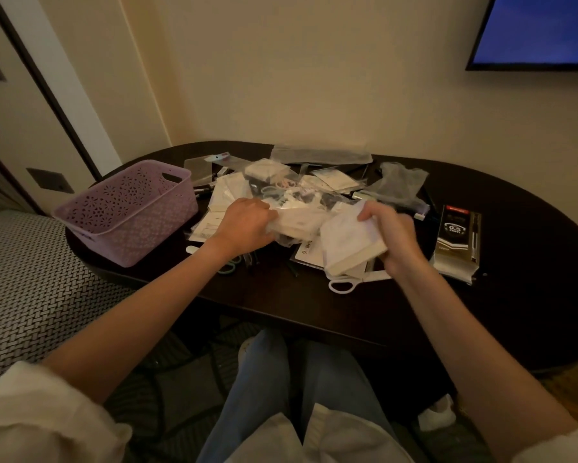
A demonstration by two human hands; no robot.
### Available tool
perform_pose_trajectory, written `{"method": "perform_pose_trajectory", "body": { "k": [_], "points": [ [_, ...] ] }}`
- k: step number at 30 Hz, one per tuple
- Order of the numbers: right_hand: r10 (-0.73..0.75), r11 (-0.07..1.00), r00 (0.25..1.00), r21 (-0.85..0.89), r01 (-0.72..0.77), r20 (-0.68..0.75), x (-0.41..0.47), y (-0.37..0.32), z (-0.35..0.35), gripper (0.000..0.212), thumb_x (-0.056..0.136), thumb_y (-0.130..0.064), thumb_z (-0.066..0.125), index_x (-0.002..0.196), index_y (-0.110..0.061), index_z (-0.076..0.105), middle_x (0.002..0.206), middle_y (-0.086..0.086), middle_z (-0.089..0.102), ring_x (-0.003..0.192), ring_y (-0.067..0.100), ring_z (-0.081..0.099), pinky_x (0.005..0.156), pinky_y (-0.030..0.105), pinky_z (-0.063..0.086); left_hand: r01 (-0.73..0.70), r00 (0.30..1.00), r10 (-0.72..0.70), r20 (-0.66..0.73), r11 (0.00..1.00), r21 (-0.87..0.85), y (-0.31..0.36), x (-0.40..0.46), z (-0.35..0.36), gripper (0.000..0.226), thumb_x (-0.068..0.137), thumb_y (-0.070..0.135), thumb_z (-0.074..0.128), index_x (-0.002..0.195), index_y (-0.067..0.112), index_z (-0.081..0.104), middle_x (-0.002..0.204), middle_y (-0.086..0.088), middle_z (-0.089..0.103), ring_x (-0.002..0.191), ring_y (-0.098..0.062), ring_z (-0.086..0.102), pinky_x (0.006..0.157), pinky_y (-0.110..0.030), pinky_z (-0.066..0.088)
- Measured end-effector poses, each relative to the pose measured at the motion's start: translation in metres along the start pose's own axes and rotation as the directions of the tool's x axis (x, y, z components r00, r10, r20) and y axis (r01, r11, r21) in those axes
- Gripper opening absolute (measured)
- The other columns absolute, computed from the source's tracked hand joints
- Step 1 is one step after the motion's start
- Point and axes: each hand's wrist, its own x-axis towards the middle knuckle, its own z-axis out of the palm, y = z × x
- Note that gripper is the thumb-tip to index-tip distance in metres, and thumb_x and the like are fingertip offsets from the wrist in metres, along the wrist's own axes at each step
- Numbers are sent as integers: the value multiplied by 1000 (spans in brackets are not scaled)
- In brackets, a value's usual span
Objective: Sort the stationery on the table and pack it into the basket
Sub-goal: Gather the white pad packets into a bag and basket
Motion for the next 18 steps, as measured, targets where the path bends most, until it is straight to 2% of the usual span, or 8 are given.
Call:
{"method": "perform_pose_trajectory", "body": {
  "k": [3,7,9,11,13,15,16,18],
  "points": [
    [-51,991,997,120,58,-63,-1,-9,-2,12,77,-12,64,82,-16,54,92,3,57,88,19,57,75,34,51,-19,991,15,133,999,28,2,2,-8,48,86,46,61,125,19,60,118,-5,62,111,-24,55,89,-37,45],
    [-69,960,986,258,106,-151,1,-8,4,11,74,-11,65,71,-16,56,90,5,61,96,25,60,84,44,53,-37,922,53,383,998,-50,0,6,-32,72,82,26,73,145,23,40,148,-4,42,136,-24,38,106,-39,35],
    [-58,934,983,337,115,-175,3,-7,6,8,73,-14,66,77,-16,60,102,8,64,103,28,61,89,47,52,21,935,44,352,984,-178,-1,5,-44,62,85,17,70,142,22,45,147,-4,44,136,-23,39,108,-38,35],
    [-67,924,982,359,128,-178,7,-6,7,16,71,-18,66,86,-15,61,111,11,63,106,29,60,90,47,51,78,978,-10,207,943,-323,2,5,-51,44,89,17,66,132,18,57,138,-4,55,127,-22,49,102,-37,41],
    [-123,930,981,328,167,-151,13,-4,9,15,75,-17,64,90,-13,62,111,11,62,109,31,58,93,47,49,187,982,-145,117,784,-592,11,5,-58,25,95,22,60,117,12,67,119,-6,67,110,-20,61,92,-33,48],
    [-157,936,984,304,176,-84,18,-1,11,19,84,-12,61,103,-10,61,112,11,62,106,28,60,89,44,52,312,943,-239,230,400,-862,25,3,-67,33,100,32,50,105,6,70,101,-9,73,92,-21,70,81,-34,54],
    [-159,942,986,292,164,-41,20,0,12,23,87,-11,60,110,-9,58,112,11,63,102,26,63,85,40,53,372,918,-234,321,222,-901,31,3,-70,41,101,38,46,102,5,70,96,-10,74,87,-23,72,78,-34,57],
    [-154,955,986,264,134,56,20,3,15,23,91,-10,59,113,-9,54,112,12,64,94,24,65,74,33,54,449,882,-187,433,51,-892,40,2,-73,48,99,46,45,102,4,68,92,-12,75,84,-25,73,73,-31,59]
  ]
}}
